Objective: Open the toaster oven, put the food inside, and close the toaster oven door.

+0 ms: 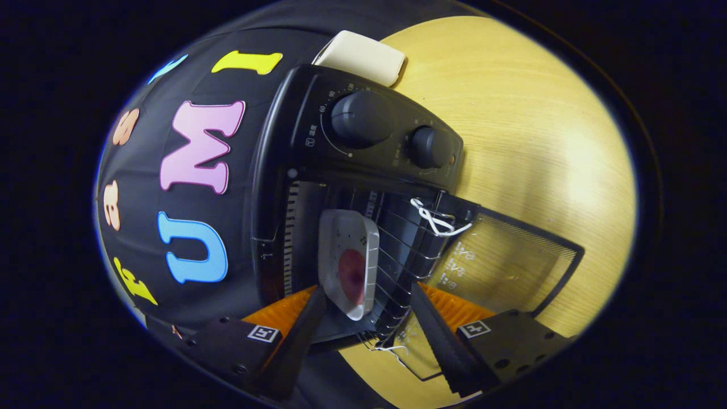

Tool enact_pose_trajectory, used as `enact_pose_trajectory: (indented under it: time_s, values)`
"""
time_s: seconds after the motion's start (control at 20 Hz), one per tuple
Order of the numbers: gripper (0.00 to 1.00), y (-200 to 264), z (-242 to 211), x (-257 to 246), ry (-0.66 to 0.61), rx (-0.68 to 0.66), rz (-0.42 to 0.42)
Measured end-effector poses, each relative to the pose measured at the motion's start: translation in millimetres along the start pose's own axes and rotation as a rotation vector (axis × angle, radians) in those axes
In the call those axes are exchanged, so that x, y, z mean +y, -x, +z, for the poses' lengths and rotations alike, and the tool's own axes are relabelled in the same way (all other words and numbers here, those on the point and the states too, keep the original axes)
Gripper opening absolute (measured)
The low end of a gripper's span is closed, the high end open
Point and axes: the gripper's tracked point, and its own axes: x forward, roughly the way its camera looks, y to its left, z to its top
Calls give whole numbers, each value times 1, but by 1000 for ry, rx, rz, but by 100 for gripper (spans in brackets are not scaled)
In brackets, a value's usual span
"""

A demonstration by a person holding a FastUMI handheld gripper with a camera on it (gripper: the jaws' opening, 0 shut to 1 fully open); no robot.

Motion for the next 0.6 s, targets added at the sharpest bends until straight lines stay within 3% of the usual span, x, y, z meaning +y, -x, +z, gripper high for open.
enact_pose_trajectory:
  time_s: [0.4,0.6]
  values:
    - [99,51,-13,-31,248,90,-46]
    - [99,73,-30,-58,476,153,-75]
